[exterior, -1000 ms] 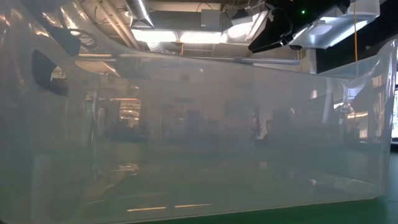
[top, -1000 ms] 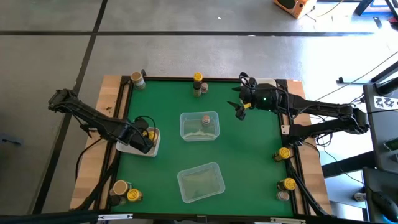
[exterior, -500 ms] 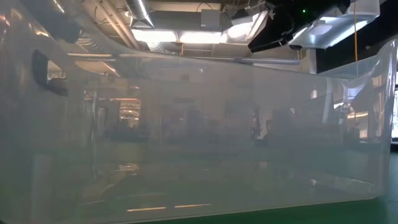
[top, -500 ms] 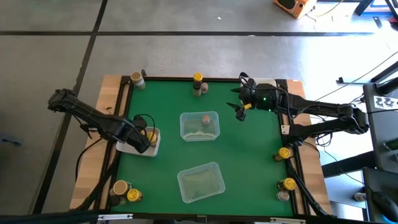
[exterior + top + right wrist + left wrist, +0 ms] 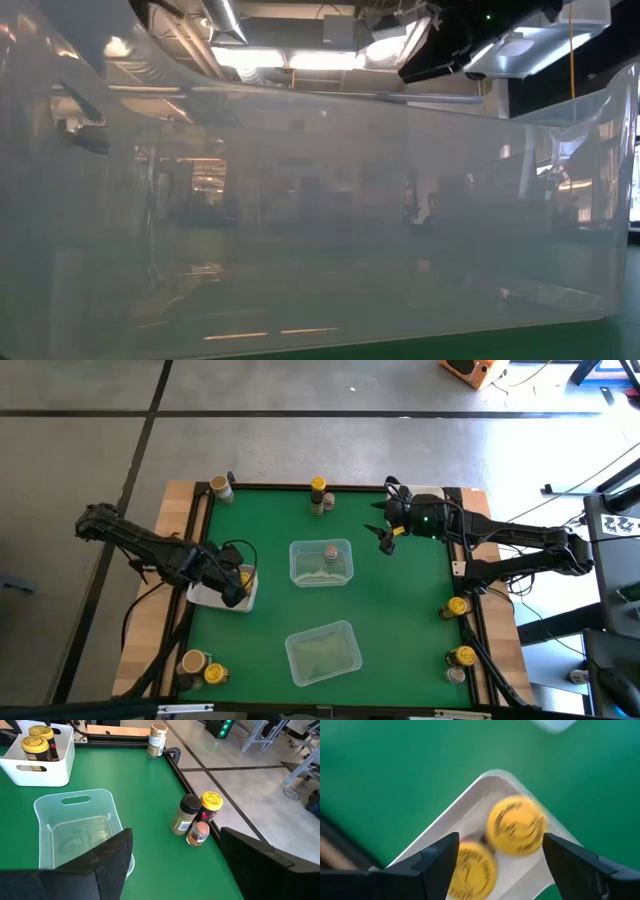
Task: Sort spices by type
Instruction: Put the yellow spice can into the bottom white bin
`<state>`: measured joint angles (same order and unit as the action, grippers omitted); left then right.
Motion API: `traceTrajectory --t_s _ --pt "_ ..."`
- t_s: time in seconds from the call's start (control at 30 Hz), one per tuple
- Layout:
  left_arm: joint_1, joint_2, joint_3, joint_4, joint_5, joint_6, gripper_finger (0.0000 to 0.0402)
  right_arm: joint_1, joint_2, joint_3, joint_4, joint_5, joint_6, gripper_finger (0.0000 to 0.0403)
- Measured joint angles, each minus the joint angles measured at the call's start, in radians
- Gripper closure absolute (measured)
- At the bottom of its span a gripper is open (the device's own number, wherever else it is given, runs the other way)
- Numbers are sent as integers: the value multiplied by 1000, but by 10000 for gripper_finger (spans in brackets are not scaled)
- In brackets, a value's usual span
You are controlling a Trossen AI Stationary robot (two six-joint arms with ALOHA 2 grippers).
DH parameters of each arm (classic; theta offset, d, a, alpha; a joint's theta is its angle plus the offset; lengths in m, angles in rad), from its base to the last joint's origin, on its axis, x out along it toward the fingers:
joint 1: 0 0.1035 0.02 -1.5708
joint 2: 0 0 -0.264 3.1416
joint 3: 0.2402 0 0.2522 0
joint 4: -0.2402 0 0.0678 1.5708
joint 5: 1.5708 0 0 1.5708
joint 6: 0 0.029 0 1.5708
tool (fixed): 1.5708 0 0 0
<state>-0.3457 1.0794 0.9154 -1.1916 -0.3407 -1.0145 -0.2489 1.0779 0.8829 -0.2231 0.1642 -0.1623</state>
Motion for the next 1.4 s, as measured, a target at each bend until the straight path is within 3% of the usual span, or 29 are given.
traceTrajectory --t_s 0.13,0.37,0.67,0.83,1.1,1.27,1.4 --pt "46 0 0 137 -1 39 119 0 0 0 23 0 0 104" --pt "102 1 0 453 -9 239 119 0 0 0 30 0 1 104" --pt "118 39 3 737 -3 378 119 0 0 0 27 0 6 104" --pt "101 128 82 722 -1 451 119 0 0 0 31 0 7 104" --pt "62 324 359 567 -1 574 119 0 0 0 37 0 8 104" --pt "21 423 488 394 4 558 119 0 0 0 33 -1 8 104" --pt "-28 462 522 326 22 505 119 0 0 0 39 -1 7 104"
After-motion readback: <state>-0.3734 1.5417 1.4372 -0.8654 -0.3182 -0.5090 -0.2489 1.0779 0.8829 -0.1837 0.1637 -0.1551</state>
